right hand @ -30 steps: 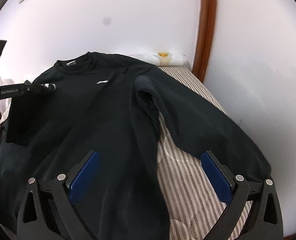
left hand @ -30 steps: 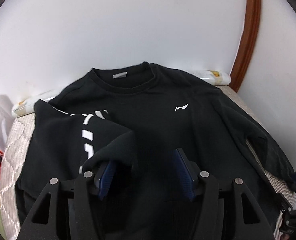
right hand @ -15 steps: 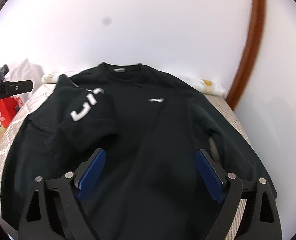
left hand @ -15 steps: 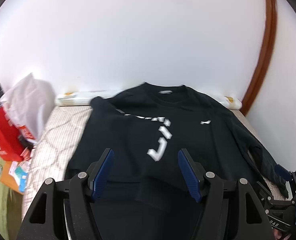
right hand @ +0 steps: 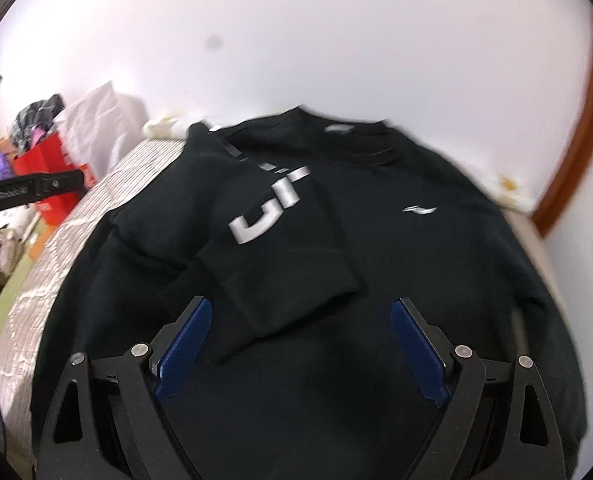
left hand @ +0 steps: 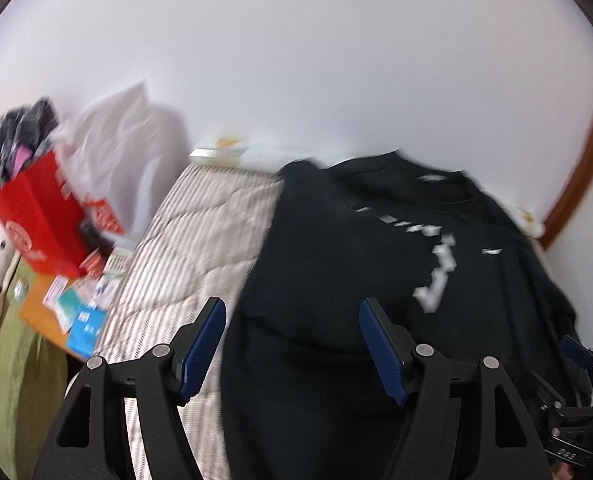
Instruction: Fold small clothes
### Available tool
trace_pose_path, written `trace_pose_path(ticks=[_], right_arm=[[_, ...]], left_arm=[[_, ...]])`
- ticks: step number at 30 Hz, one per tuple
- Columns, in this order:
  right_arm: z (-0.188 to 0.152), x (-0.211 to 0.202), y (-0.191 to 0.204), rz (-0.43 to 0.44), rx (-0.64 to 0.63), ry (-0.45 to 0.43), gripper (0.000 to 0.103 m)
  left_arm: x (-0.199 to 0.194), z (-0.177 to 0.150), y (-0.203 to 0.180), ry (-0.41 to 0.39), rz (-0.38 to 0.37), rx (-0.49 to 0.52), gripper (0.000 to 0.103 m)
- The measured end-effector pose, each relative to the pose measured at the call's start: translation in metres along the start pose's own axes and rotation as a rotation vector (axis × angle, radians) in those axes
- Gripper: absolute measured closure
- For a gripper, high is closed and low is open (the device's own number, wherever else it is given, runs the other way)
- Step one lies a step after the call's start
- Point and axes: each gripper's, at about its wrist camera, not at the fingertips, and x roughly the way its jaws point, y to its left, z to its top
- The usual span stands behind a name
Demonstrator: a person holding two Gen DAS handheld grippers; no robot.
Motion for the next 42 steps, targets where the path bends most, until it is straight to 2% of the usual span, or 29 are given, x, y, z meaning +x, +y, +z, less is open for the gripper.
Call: trace_pose_path(ticks=[4,10,16,17,18,19,20,21,24,26,29,31,35,36,40,42], right_arm=[[0.004,0.039,0.022,0.093,-0.02,0.066,0.013],[0.0,0.076,0.061,0.204,-0.093,0.122,0.013],[-0.007,0.1,0.08,0.091,-0.181,0.138,0.015],[-0.008,0.104,0.079,0.087,-0.184,0.148,0.019],[-0.007,0.108,0.077,0.086,-0.191,0.153,0.028],[-0.006,0.106,0.075,0.089,-0.195,0.139,0.043],[-0.005,0.103,0.072,0.086,-0.199,0.13,0.052],[-0.002,0.099,0.069,0.07,-0.204,0.117,0.075],[0.011,0.077,0.043,0.037,-0.161,0.044,0.079],[0.023,0.055,0.01,0.007,-0.09,-0.034,0.08],[0.033,0.033,-0.04,-0.073,0.009,-0.097,0.08],[0.036,0.028,-0.083,-0.103,0.105,-0.087,0.081],[0.024,0.03,-0.142,-0.122,0.258,-0.062,0.084],[0.021,0.032,-0.151,-0.119,0.279,-0.058,0.089],[0.003,0.048,-0.187,-0.119,0.394,-0.001,0.091],[-0.002,0.054,-0.198,-0.135,0.411,0.014,0.093]], left_arm=[[0.034,-0.008,0.021,0.064,0.046,-0.018,0.036],[0.068,-0.022,0.032,0.127,0.058,-0.023,0.036],[0.092,-0.032,0.027,0.171,0.049,-0.012,0.036],[0.094,-0.033,0.026,0.173,0.046,-0.009,0.036],[0.095,-0.034,0.025,0.171,0.045,-0.005,0.036],[0.095,-0.035,0.025,0.169,0.048,0.0,0.036],[0.096,-0.035,0.024,0.168,0.05,0.004,0.036],[0.096,-0.036,0.024,0.166,0.05,0.005,0.036],[0.097,-0.038,0.025,0.167,0.048,0.004,0.036],[0.098,-0.039,0.027,0.172,0.051,-0.002,0.036],[0.098,-0.04,0.027,0.17,0.056,-0.003,0.036],[0.098,-0.041,0.028,0.169,0.057,-0.004,0.036],[0.098,-0.042,0.027,0.164,0.063,-0.002,0.036],[0.099,-0.042,0.027,0.164,0.064,-0.001,0.035],[0.099,-0.042,0.027,0.164,0.07,0.001,0.035],[0.099,-0.042,0.027,0.165,0.071,0.002,0.035]])
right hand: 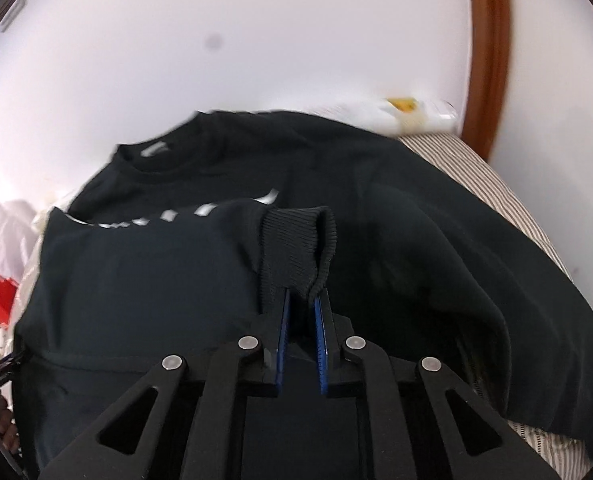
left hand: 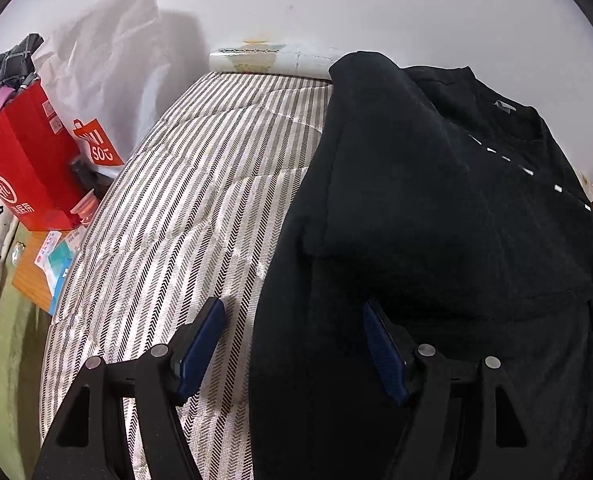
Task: Fold small clothes
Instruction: 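Grasp the other sleeve cuff with the right tool and lift it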
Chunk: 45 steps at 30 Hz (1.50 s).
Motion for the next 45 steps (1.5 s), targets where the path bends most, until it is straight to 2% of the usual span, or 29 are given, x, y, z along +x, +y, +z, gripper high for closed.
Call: trace_pose_path(ticks=[3,11,13,14,16,21,24,27,29,32,34,36,38,40,41,43,45], right_arm=[[-0.002,0.004,-0.006,0.004,0.039,-0.004,0.098],[0.0,-0.02,-0.029,0.001,0.082,-0.04,0.098],[-0.003,-0.015,-0.03,-0.011,0.071,-0.005,0.098],[-0.004,-0.011,-0.031,-0.043,0.064,0.021,0.098],[-0.006,-0.013,-0.032,-0.105,0.048,0.011,0.093],[-0.011,-0.023,-0.015,-0.065,-0.024,-0.043,0.089],[-0.019,-0.006,-0.002,-0.08,-0.092,-0.005,0.088],[-0.029,0.021,-0.005,-0.115,-0.078,0.097,0.088],[-0.031,0.013,-0.007,-0.117,-0.08,0.076,0.087],[-0.034,-0.012,-0.012,-0.105,-0.076,0.038,0.082],[-0.036,-0.03,-0.021,-0.108,-0.068,-0.003,0.064],[-0.041,-0.055,-0.036,-0.121,-0.062,-0.057,0.052],[-0.049,-0.08,-0.061,-0.18,-0.051,-0.101,0.047],[-0.052,-0.095,-0.088,-0.225,-0.038,-0.112,0.035],[-0.059,-0.104,-0.108,-0.263,-0.033,-0.111,0.032],[-0.072,-0.114,-0.136,-0.328,-0.024,-0.108,0.028],[-0.088,-0.116,-0.168,-0.377,-0.004,-0.055,0.028]], left_arm=[[-0.001,0.0,0.001,0.001,0.0,-0.004,0.034],[-0.005,-0.004,0.011,0.003,-0.014,-0.016,0.034],[-0.005,-0.005,0.012,0.004,-0.018,-0.019,0.034],[-0.005,-0.004,0.013,0.005,-0.02,-0.021,0.034],[-0.007,-0.005,0.013,0.001,-0.022,-0.023,0.034],[-0.016,-0.005,0.011,-0.028,-0.051,-0.004,0.035],[-0.017,-0.002,0.008,-0.042,-0.047,-0.001,0.034],[-0.018,-0.002,0.008,-0.04,-0.053,-0.008,0.034],[-0.02,-0.003,0.006,-0.045,-0.045,0.004,0.034],[-0.023,-0.008,0.004,-0.053,-0.028,0.023,0.035],[-0.024,-0.012,0.002,-0.049,-0.03,0.027,0.035],[-0.024,-0.017,-0.001,-0.04,-0.04,0.028,0.035],[-0.025,-0.023,-0.005,-0.027,-0.05,0.036,0.035],[-0.026,-0.03,-0.011,-0.019,-0.06,0.059,0.034],[-0.028,-0.034,-0.014,-0.017,-0.064,0.073,0.034],[-0.032,-0.039,-0.02,-0.021,-0.068,0.097,0.034],[-0.037,-0.044,-0.024,-0.026,-0.066,0.104,0.031]])
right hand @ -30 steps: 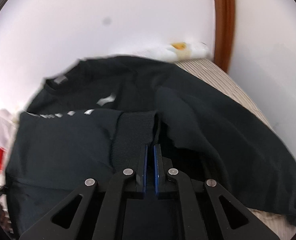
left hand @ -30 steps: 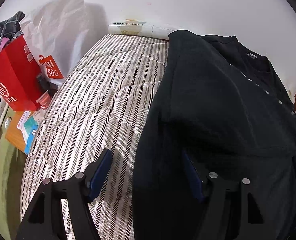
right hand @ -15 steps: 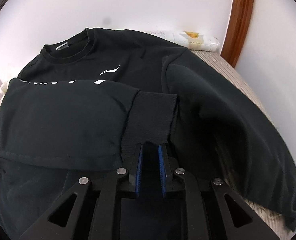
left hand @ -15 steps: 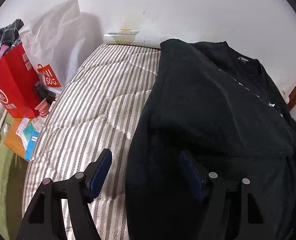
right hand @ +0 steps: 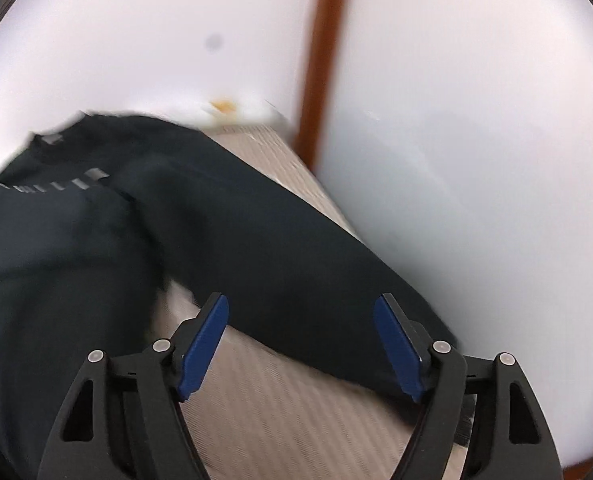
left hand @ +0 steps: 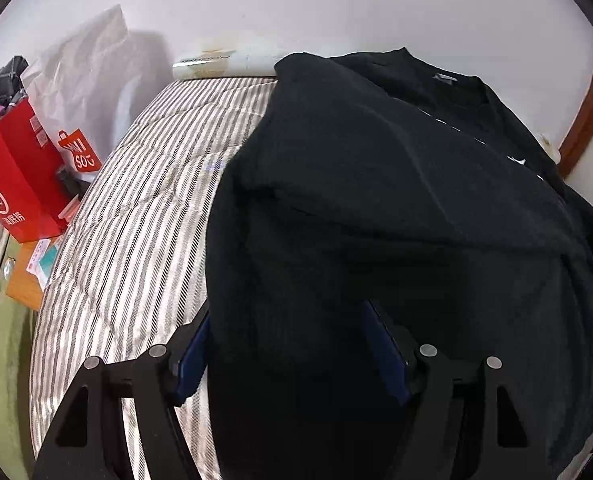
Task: Fold small clothes
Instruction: 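Grasp the other sleeve cuff with the right tool and lift it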
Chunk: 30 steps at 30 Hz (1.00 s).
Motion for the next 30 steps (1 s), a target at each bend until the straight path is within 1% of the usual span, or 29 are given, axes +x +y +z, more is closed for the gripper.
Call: trace_pose_path(ticks=[3,6,7,9,11,12,14,15,16,18,19,21,23,26,28,30], right_arm=[[-0.023,0.021,-0.028,-0.009,0.015,0.09,0.028],[-0.037,0.037,-0.035,-0.02,0.005,0.126,0.028],[-0.04,0.041,-0.034,-0.029,-0.007,0.128,0.028],[-0.039,0.042,-0.034,-0.042,-0.014,0.081,0.028],[-0.032,0.049,-0.036,-0.038,0.009,0.083,0.028],[-0.029,0.054,-0.038,-0.029,0.022,0.089,0.031],[-0.022,0.06,-0.042,0.007,0.047,0.087,0.055],[-0.021,0.063,-0.039,0.014,0.05,0.087,0.077],[-0.018,0.065,-0.039,-0.006,0.045,0.086,0.088],[-0.014,0.065,-0.042,-0.037,0.029,0.08,0.092],[-0.009,0.061,-0.045,-0.044,0.038,0.063,0.093],[0.008,0.045,-0.051,-0.063,0.047,0.009,0.093],[0.028,0.021,-0.062,-0.093,0.064,-0.055,0.093],[0.063,-0.014,-0.072,-0.107,0.124,-0.14,0.093],[0.081,-0.03,-0.067,-0.106,0.124,-0.176,0.093],[0.099,-0.052,-0.047,-0.081,0.096,-0.224,0.093]], left_arm=[[-0.006,-0.004,-0.004,0.001,-0.007,-0.012,0.031],[-0.011,-0.008,-0.008,0.004,0.01,-0.005,0.031],[-0.012,-0.009,-0.009,0.006,0.023,-0.002,0.031],[-0.015,-0.012,-0.01,0.011,0.04,-0.002,0.031],[-0.018,-0.014,-0.011,0.017,0.052,-0.002,0.031],[-0.019,-0.015,-0.011,0.017,0.057,-0.004,0.031],[-0.022,-0.017,-0.011,0.021,0.059,-0.007,0.031],[-0.023,-0.018,-0.01,0.024,0.062,-0.008,0.031],[-0.024,-0.019,-0.01,0.023,0.064,-0.009,0.031],[-0.028,-0.019,-0.008,0.018,0.069,-0.013,0.031],[-0.03,-0.02,-0.007,0.015,0.068,-0.016,0.031],[-0.034,-0.02,-0.003,0.006,0.064,-0.019,0.031],[-0.039,-0.021,0.001,-0.002,0.064,-0.02,0.031],[-0.045,-0.022,0.007,-0.015,0.054,-0.022,0.031],[-0.046,-0.022,0.01,-0.023,0.044,-0.026,0.031],[-0.048,-0.023,0.011,-0.028,0.032,-0.029,0.031]])
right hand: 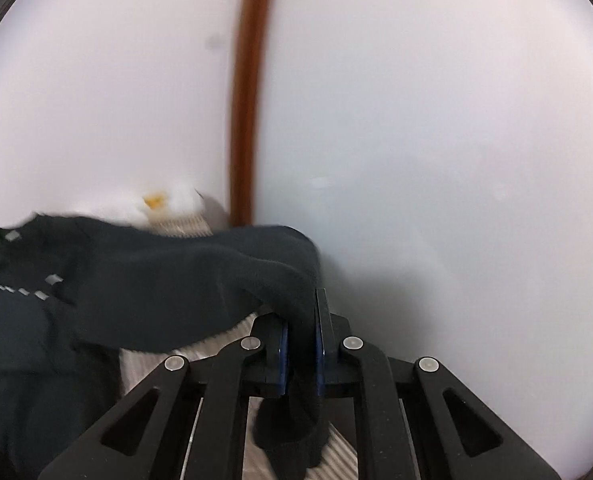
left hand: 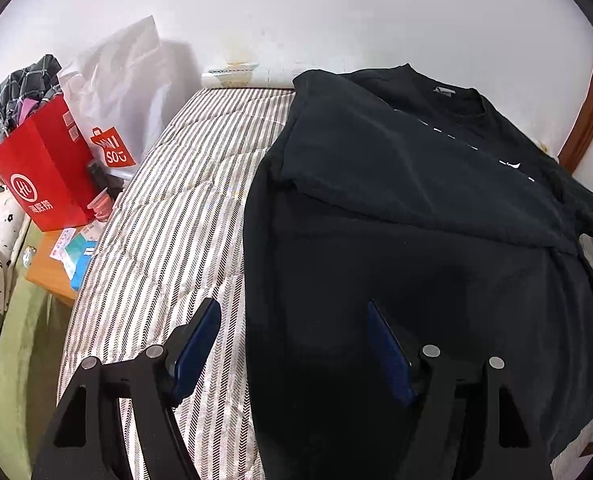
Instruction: Fold small clothes
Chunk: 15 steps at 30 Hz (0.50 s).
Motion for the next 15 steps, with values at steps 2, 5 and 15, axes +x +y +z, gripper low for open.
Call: trace_pose_path(ticks=[2,5,15], right_arm=[[0.016,-0.023,0.031,0.062,-0.038,-0.047,0.093],[0.032,-0.056,0.088,0.165,-0.1,-0.111,0.093],[0.018,-0.111,0.311,0.521,-0.319,-0.127,0.092]], left_arm=[[-0.002,-0.001,0.001,-0.006,-0.013,-0.005,0.031],[-0.003,0.002,0.002,-0.017,-0.035,-0.013,0.031],[-0.008,0.012,0.022,-0.058,-0.044,-0.04,0.031]])
